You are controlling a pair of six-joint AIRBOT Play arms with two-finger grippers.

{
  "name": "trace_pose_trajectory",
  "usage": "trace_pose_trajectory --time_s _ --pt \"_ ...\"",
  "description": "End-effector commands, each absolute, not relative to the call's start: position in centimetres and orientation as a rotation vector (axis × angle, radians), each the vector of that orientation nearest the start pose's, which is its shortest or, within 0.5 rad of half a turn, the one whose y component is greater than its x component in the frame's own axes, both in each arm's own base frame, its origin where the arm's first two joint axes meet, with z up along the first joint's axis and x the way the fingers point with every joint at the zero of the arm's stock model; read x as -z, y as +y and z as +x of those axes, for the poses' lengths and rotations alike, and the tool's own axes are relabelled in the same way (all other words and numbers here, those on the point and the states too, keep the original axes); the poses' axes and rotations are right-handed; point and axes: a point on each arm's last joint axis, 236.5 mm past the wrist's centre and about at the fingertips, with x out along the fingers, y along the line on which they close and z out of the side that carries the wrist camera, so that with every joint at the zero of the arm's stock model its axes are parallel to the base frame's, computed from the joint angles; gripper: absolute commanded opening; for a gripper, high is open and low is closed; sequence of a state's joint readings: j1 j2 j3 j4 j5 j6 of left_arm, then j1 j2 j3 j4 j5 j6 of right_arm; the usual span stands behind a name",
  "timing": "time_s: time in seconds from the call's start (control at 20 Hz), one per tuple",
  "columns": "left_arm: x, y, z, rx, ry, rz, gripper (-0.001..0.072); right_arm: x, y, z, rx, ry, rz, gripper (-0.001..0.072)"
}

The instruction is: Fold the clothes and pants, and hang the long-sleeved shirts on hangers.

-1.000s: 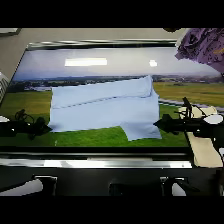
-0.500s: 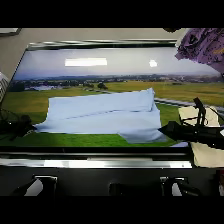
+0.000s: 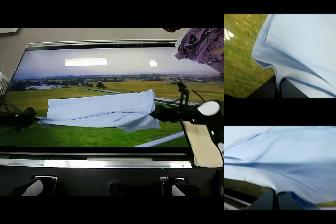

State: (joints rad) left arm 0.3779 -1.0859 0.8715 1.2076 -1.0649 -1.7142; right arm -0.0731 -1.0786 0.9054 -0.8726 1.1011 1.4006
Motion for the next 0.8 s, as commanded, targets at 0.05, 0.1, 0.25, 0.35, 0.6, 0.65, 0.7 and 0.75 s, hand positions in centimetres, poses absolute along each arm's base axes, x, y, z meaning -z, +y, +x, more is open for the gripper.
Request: trace_pose_trajectory --time_s 0.05,0.1,0.25,0.35,0.6,0.65,0.7,0.75 --pt "1.4 6.7 37.6 -0.262 1.112 -0.7 0.0014 -1.9 11.6 42.2 -0.33 1.156 0.508 0.0026" --pt "1.7 6.9 38.5 -0.26 1.111 -0.692 0.0014 -1.8 11.3 43.7 -0.318 1.152 0.5 0.0026" --pt "2.9 6.3 41.0 -0.227 1.134 -0.658 0.0014 -1.4 9.6 46.9 -0.248 1.14 0.456 0.0026" --pt "3.8 5.8 42.5 -0.203 1.156 -0.637 0.0014 -1.2 8.3 48.4 -0.201 1.13 0.418 0.0026" --pt "4.9 4.7 45.9 -0.145 1.177 -0.548 0.0014 -1.7 7.1 51.4 -0.174 1.081 0.353 0.0027" --pt "5.3 4.5 46.3 -0.136 1.189 -0.524 0.0014 -1.2 7.1 51.6 -0.173 1.089 0.354 0.0027" --pt "5.8 4.3 46.5 -0.129 1.207 -0.503 0.0014 -0.4 7.1 51.7 -0.17 1.103 0.356 0.0027" --pt "6.2 4.1 46.7 -0.126 1.216 -0.487 0.0014 0.4 7.2 51.7 -0.171 1.119 0.364 0.0027"
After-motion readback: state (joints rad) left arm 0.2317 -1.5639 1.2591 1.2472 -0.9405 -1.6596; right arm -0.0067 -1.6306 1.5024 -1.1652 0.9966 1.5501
